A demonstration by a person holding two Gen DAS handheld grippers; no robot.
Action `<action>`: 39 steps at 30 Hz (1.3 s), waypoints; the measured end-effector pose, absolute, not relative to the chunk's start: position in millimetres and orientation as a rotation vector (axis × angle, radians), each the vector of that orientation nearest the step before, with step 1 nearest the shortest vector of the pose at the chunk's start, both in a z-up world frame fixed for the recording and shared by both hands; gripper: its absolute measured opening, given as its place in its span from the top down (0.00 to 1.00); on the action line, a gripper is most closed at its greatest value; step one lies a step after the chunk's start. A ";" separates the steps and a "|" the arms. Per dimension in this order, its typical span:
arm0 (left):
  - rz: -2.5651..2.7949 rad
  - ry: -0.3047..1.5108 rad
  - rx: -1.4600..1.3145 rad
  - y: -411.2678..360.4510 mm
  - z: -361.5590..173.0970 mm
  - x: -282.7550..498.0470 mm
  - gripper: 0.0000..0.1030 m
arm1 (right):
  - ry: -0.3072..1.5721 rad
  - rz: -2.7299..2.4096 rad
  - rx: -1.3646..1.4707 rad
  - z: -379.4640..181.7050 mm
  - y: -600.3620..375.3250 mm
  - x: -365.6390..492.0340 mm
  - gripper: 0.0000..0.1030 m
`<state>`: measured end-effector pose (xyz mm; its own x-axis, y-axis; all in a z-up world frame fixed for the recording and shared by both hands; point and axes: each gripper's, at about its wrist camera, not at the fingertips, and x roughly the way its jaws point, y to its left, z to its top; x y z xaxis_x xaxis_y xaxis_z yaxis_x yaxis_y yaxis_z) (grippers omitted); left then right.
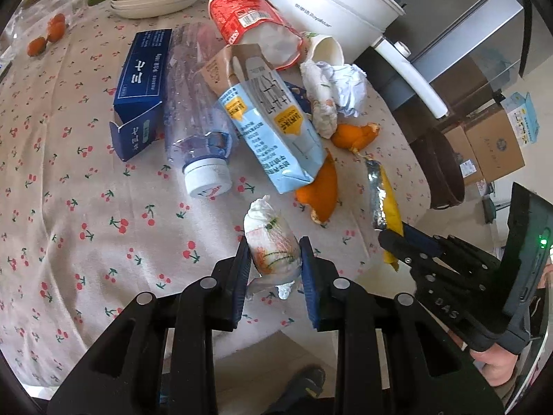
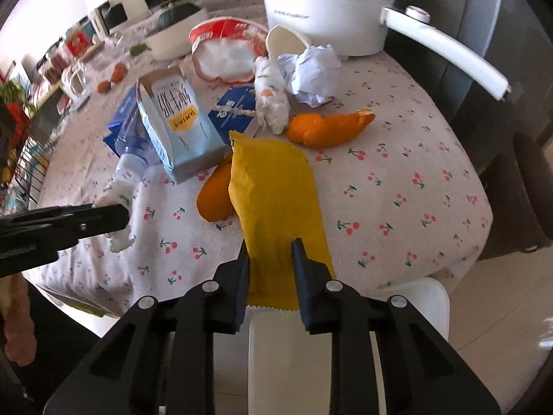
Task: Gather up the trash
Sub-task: 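Carry the yellow wrapper to the white basin and open the right gripper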
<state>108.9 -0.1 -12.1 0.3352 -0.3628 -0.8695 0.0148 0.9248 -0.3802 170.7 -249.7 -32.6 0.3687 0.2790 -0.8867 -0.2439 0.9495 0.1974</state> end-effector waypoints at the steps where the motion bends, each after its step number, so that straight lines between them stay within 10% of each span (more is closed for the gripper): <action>1: -0.259 1.205 -0.328 -1.8 -10.7 107.8 0.74 | 1.144 0.346 0.061 -29.4 -252.4 167.2 0.77; 16: -0.491 1.190 -0.213 -73.2 -10.6 80.4 0.73 | 1.089 0.353 0.503 -11.5 -362.2 95.5 0.76; 30: -0.613 1.217 -0.037 -152.1 -56.3 51.1 0.72 | 1.252 0.166 0.316 -49.2 -364.0 90.0 0.66; 33: -0.628 1.219 -0.036 -156.0 -58.4 51.0 0.50 | 1.270 0.135 0.286 -52.9 -364.2 88.5 0.56; 35: -0.615 1.194 -0.042 -155.9 -55.6 50.0 0.14 | 1.273 0.096 0.261 -52.7 -365.1 88.6 0.39; 39: -0.625 1.159 -0.038 -154.0 -44.8 51.4 0.13 | 1.242 0.077 0.265 -46.0 -368.5 89.3 0.33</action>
<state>51.4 -154.0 -44.8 0.2508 -0.4785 -0.8415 0.4404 0.8305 -0.3410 89.3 -368.5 -46.0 0.3243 0.2018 -0.9242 0.0857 0.9667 0.2412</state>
